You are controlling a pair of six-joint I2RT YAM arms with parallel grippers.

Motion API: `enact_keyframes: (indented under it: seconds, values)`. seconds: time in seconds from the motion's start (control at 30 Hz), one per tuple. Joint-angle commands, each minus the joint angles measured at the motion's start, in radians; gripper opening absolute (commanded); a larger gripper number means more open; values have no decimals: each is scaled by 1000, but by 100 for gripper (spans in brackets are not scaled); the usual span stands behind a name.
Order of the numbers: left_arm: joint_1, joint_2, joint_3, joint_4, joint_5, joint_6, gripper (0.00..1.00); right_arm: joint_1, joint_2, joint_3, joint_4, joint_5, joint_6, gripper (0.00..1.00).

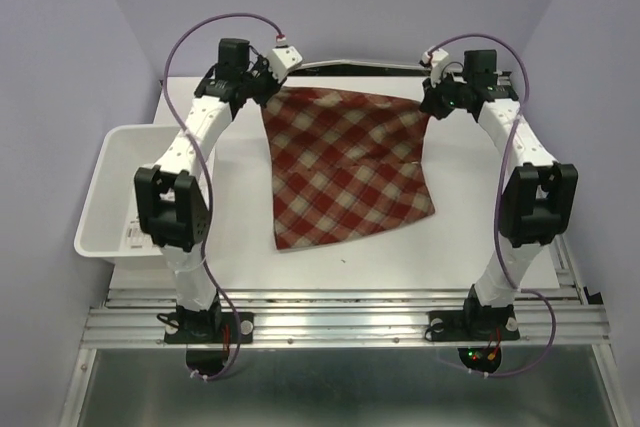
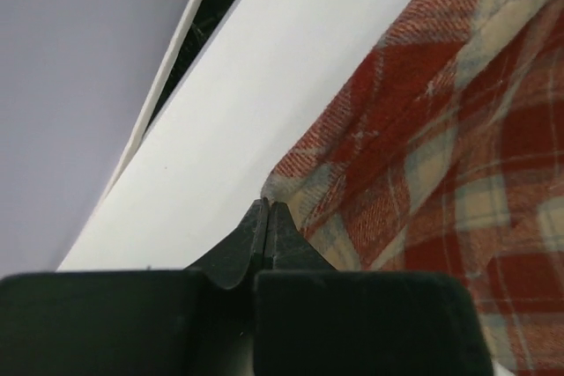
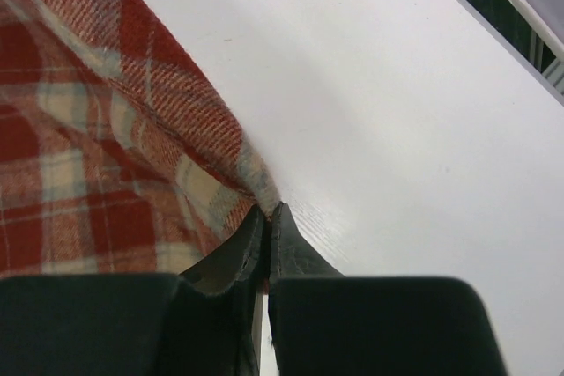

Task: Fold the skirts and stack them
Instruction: Fold the skirt

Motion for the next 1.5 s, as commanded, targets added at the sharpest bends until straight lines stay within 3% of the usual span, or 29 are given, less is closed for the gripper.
enact_keyframes:
  seconds: [0.0,0.33,0.47,0.63,0.67,0.8,0.87,0.9,1.07,1.2,1.47]
  values:
    - [6,-202,-197,32,25,61,0,-13,-88,-118,77,-33,-103,1]
    - [-43,-484,-744,58,36,97,0,-13,-299,-552,146,-113,-286,1]
    - [-80,-526,-890,93,21,88,0,-13,-319,-646,155,-118,-309,1]
    - [-138,-491,-967,139,-21,27,0,-4,-300,-678,160,-98,-309,1]
    - [-144,-468,-964,141,-18,15,0,-4,-277,-667,146,-95,-306,4]
    - [-144,-419,-925,112,-2,-19,0,5,-234,-578,40,-95,-305,41]
    - [-144,-417,-900,92,5,-21,9,5,-238,-542,-6,-99,-321,52]
    - [-144,-423,-892,68,19,-15,24,5,-250,-532,-44,-107,-355,52]
    - [-144,-515,-854,-21,50,47,58,28,-299,-497,-152,-90,-479,68]
    - [-146,-526,-802,-84,53,76,62,62,-287,-497,-185,-37,-538,75]
    - [-155,-446,-777,-135,35,111,67,129,-243,-515,-202,42,-616,72]
